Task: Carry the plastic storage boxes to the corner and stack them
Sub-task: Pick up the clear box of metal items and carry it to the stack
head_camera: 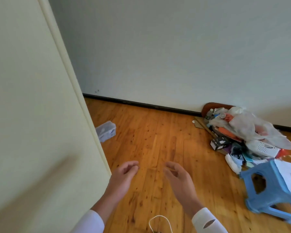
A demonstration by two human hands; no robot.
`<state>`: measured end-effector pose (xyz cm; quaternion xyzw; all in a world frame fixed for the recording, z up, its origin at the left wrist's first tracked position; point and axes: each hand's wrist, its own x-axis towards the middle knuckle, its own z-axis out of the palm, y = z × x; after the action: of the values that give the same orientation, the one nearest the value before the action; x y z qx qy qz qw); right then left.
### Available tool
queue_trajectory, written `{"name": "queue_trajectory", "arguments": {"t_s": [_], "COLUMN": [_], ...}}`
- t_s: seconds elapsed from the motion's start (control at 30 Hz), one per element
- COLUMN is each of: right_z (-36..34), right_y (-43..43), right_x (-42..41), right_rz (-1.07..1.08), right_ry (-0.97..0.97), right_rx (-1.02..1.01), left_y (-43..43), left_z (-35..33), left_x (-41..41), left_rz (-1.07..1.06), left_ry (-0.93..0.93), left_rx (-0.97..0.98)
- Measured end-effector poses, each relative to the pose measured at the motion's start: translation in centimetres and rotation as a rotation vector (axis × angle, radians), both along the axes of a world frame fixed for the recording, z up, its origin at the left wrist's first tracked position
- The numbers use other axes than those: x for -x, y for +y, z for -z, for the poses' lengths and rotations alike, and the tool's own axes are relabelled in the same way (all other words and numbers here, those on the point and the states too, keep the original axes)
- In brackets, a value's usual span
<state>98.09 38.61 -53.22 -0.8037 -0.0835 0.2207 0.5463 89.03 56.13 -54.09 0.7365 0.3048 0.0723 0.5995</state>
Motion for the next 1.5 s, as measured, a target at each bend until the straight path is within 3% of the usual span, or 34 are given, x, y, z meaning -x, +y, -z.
{"name": "queue_trajectory", "arguments": {"t_s": [0.3,0.67,1.03,1.3,1.5], "right_z": [-0.4,0.6,-0.4,-0.1,1.2], "right_y": [0.2,7.4,22.7,32.1,40.1], "right_x": [-14.5,-28.8,-46.7,-53.0,-57.4], "right_rz": [-0.011,-0.062,-0.181,-0.295,-0.488], "right_ry": [-0.014,-0.013,-0.054,-0.002,0.041], "right_rx": [-0.019,-0.004,0.023,-0.010,-0.015], "left_y": [0.2,7.4,21.9,29.2,33.5], "left_z": [-0.5,0.9,1.3,1.4,2.3], "left_x": [-13.8,-28.2,-43.5,-47.9,-50.2], "left_rz": [-0.016,-0.055,-0.202,-0.340,-0.573], "left_ry": [0.006,0.024,-0.010,0.003,0.029], "left_rx": [0.021,0.028,0.164,0.186,0.186]}}
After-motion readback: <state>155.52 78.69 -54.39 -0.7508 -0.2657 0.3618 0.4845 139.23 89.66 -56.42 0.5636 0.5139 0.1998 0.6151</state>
